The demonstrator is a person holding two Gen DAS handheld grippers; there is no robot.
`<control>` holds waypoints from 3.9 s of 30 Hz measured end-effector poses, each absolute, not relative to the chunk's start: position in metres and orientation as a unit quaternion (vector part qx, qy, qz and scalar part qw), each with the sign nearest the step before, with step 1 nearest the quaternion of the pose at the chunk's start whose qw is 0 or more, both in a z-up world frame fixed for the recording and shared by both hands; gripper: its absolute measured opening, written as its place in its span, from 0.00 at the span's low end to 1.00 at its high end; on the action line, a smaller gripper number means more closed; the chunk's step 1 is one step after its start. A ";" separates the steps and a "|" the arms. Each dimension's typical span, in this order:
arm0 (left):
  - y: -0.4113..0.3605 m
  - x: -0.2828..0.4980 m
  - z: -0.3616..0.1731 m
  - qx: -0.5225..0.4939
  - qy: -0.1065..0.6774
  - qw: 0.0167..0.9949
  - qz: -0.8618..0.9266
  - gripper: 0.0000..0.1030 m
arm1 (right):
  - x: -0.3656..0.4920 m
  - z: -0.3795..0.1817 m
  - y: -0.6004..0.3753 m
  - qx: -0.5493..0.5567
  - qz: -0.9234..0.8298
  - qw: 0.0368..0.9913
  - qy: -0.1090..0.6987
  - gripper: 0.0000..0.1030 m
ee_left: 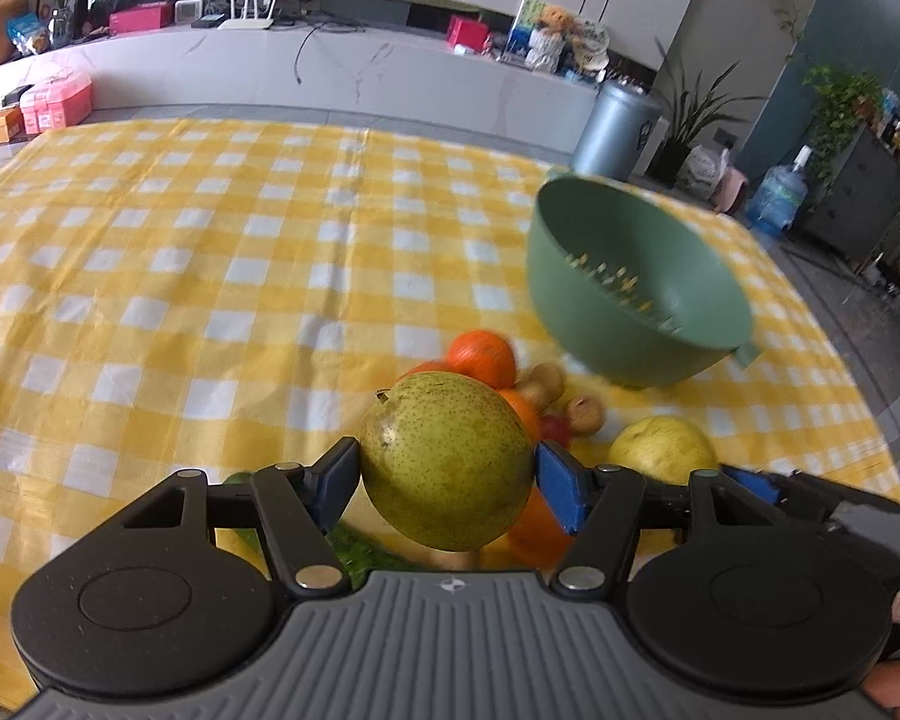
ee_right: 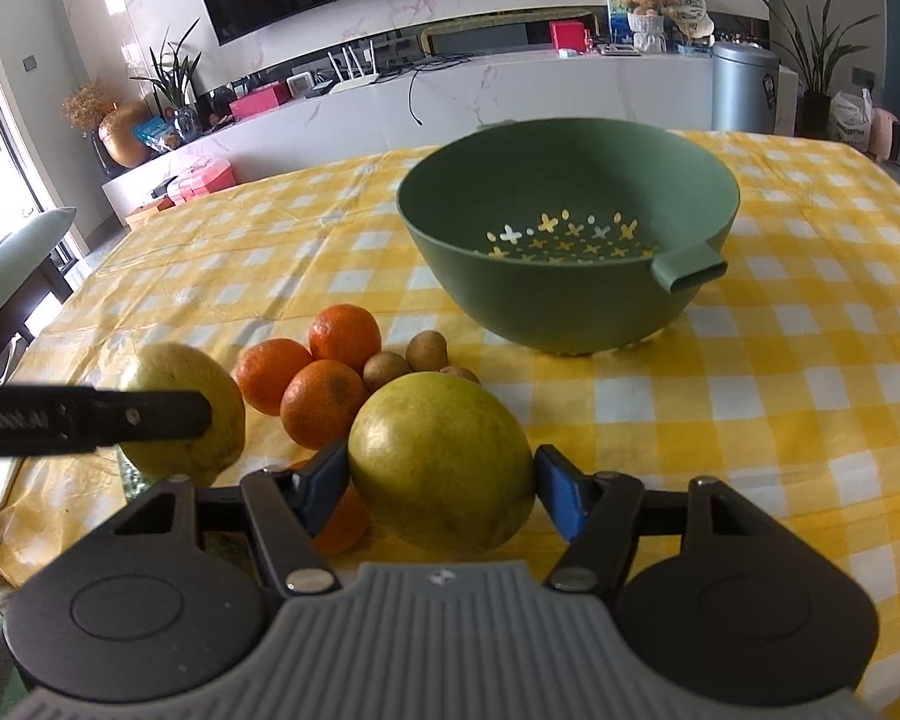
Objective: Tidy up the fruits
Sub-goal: 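Lift both pears and carry them over the green colander bowl, then open both grippers to drop the pears into the bowl, then move both grippers back toward the oranges beside the cucumber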
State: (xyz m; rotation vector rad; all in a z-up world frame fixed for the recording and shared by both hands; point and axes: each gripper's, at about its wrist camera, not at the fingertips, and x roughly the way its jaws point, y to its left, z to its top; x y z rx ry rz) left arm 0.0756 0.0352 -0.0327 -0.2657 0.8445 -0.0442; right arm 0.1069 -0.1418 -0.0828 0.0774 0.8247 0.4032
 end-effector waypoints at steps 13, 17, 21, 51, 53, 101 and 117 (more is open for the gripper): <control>0.006 0.122 0.019 -0.109 0.383 0.914 -0.079 0.71 | 0.126 -0.025 -0.164 -0.007 0.200 0.914 0.354 0.62; -0.007 0.145 0.024 -0.097 0.389 0.911 -0.094 0.71 | 0.148 -0.012 -0.171 -0.032 0.201 0.915 0.348 0.62; -0.016 0.169 0.018 -0.099 0.403 0.904 -0.104 0.71 | 0.172 -0.008 -0.176 -0.066 0.194 0.914 0.349 0.62; -0.065 0.267 -0.042 0.022 0.504 0.852 -0.139 0.71 | 0.287 -0.073 -0.157 -0.165 0.242 0.819 0.494 0.62; -0.066 0.269 -0.042 0.028 0.509 0.850 -0.135 0.71 | 0.290 -0.074 -0.156 -0.168 0.245 0.812 0.502 0.62; -0.035 0.145 0.029 0.024 0.417 0.903 -0.099 0.76 | 0.175 -0.023 -0.167 -0.080 0.133 0.903 0.402 0.85; 0.007 0.064 0.002 0.012 0.440 0.894 -0.084 0.77 | 0.092 -0.037 -0.144 -0.038 0.127 0.908 0.396 0.89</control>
